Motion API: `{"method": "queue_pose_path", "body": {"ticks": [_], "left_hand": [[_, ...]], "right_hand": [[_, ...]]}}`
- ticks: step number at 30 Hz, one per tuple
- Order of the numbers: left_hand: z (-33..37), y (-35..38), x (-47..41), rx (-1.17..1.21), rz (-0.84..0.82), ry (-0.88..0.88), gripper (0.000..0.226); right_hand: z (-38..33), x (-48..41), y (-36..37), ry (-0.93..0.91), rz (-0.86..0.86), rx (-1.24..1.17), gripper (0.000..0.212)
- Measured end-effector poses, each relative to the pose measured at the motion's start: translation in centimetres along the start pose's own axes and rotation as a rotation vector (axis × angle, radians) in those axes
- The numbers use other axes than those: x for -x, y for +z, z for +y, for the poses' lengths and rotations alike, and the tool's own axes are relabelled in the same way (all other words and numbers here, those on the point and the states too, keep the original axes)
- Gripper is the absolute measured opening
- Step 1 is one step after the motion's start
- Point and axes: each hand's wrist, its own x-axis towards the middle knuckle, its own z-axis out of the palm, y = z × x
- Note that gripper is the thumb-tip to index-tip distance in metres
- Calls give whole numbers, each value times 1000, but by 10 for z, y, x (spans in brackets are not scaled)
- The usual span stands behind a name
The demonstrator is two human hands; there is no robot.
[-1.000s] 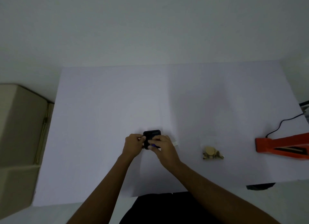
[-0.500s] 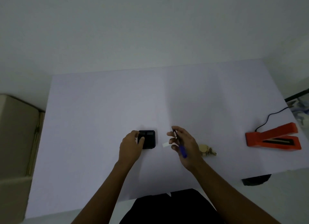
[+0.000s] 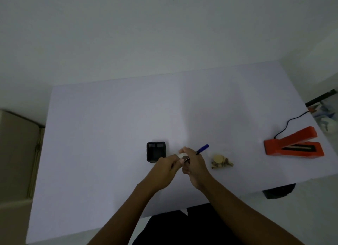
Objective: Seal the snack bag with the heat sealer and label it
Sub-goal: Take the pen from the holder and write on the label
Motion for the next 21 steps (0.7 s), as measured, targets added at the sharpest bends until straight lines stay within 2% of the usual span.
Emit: {"method": "queue_pose_path", "body": {"ticks": [3,6,9,15,21], "left_hand": [[8,2,1,-50,-86,-33,36],[15,1,0,157,-102,-187,46],[20,0,-2,309,-117,-286,51],[19,-3,-4,443,-83,-371,50],[22,-10,-8,459,-48,-433,49]], "right_hand": [[-1,-8,4,16,126,-32,56],[1,-14,7,58,249,-76,49],[0,-18,13,54,289,-88,43],[-2,-28,27,42,327,-54,40],[-3,-38,38,54,329,-57,36]]}}
